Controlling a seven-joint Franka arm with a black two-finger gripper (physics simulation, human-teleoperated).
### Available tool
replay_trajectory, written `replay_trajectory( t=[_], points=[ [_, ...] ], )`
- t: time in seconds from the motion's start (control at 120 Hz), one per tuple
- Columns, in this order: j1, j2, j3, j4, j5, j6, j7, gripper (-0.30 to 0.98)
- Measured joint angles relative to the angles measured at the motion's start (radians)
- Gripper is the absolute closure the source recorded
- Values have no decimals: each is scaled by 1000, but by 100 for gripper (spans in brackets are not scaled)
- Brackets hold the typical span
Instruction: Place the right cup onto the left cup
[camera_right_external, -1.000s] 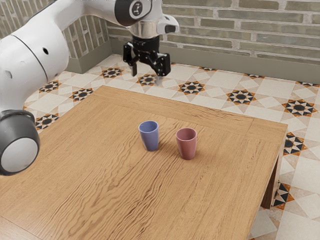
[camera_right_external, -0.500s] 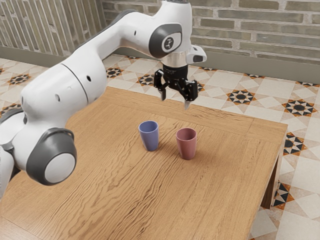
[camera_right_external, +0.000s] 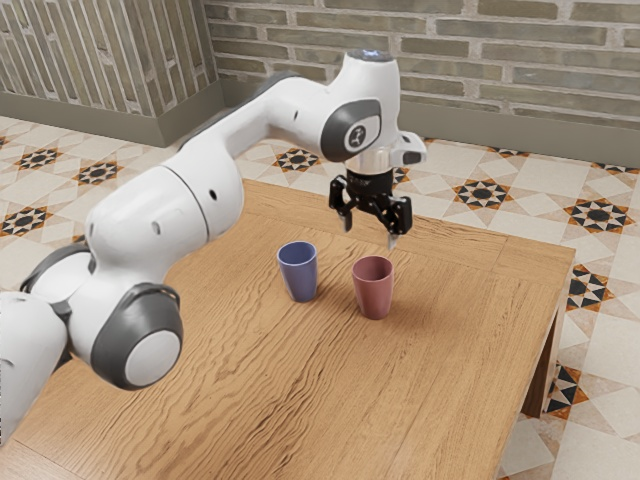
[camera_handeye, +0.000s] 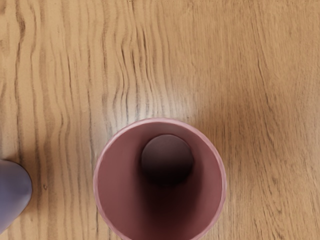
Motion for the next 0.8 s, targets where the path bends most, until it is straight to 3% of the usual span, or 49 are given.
replay_trajectory(
  t=[0.2,0.8],
  points=[
    [16,59,-39,49,0,28,0,0],
    [8,60,-77,-149,-6,185,-3,0]
  ],
)
